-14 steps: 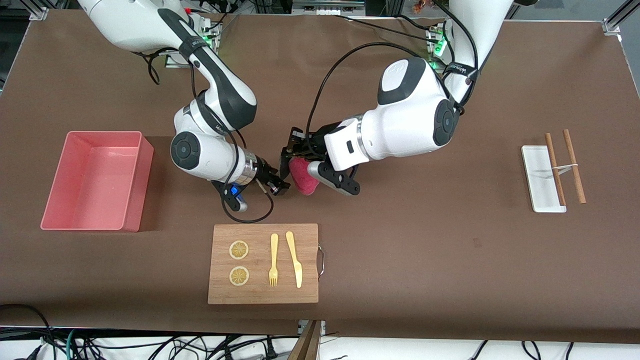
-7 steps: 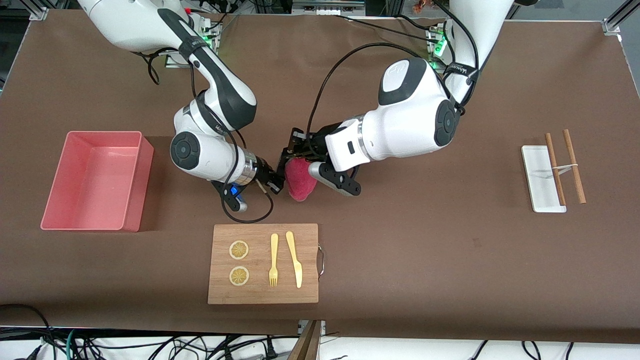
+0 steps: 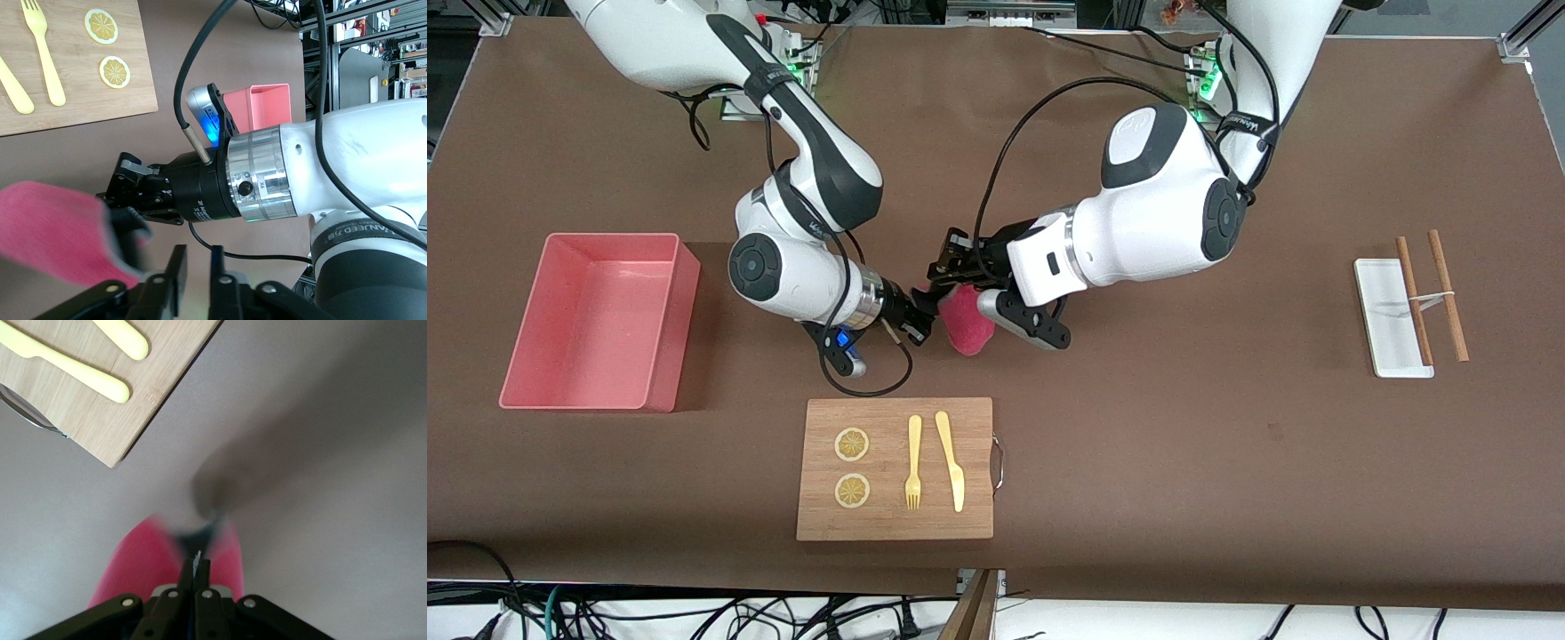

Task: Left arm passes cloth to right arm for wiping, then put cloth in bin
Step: 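Pull the cloth away with the right gripper while the left gripper withdraws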

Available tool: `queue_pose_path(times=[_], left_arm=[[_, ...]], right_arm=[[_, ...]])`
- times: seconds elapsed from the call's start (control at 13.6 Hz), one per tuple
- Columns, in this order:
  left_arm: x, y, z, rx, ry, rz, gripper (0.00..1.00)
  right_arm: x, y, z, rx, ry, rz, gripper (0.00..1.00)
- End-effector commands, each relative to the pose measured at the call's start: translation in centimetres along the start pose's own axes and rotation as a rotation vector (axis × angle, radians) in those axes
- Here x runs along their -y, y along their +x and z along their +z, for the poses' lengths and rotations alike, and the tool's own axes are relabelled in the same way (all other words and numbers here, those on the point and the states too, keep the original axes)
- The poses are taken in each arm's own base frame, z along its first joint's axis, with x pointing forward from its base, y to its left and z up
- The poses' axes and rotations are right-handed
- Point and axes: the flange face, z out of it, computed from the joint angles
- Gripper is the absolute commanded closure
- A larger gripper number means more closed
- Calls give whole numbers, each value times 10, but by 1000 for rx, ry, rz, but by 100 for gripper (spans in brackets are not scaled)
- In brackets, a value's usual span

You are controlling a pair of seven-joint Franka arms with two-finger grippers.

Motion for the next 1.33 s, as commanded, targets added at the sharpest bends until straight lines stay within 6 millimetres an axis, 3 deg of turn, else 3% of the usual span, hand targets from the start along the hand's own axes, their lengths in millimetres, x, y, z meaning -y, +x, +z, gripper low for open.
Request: queue_pose_path(times=[0.0,0.22,0.37,0.81,1.03,1.25], left_arm=[[-10,0,-14,-23,-12,14,0],[-8,2,-17,-30,10,18,0],[-14,-2,-30,-47,74,62,0],[13,-8,-85,-26,488,204,0],[23,-13,-123,-4,658,224,0],[33,-12,-148,-7,726,212,0]], right_arm=[[-1,-5,-12,5,4,-12,100],[-5,-6,-12,14,-25,-30,100],[-8,-13,-2,28,-53,-30,100],[-30,-16,35,49,-136,-95,100],[-44,-7,50,57,-173,-174,100],[-63,25,66,9,-240,-258,100]])
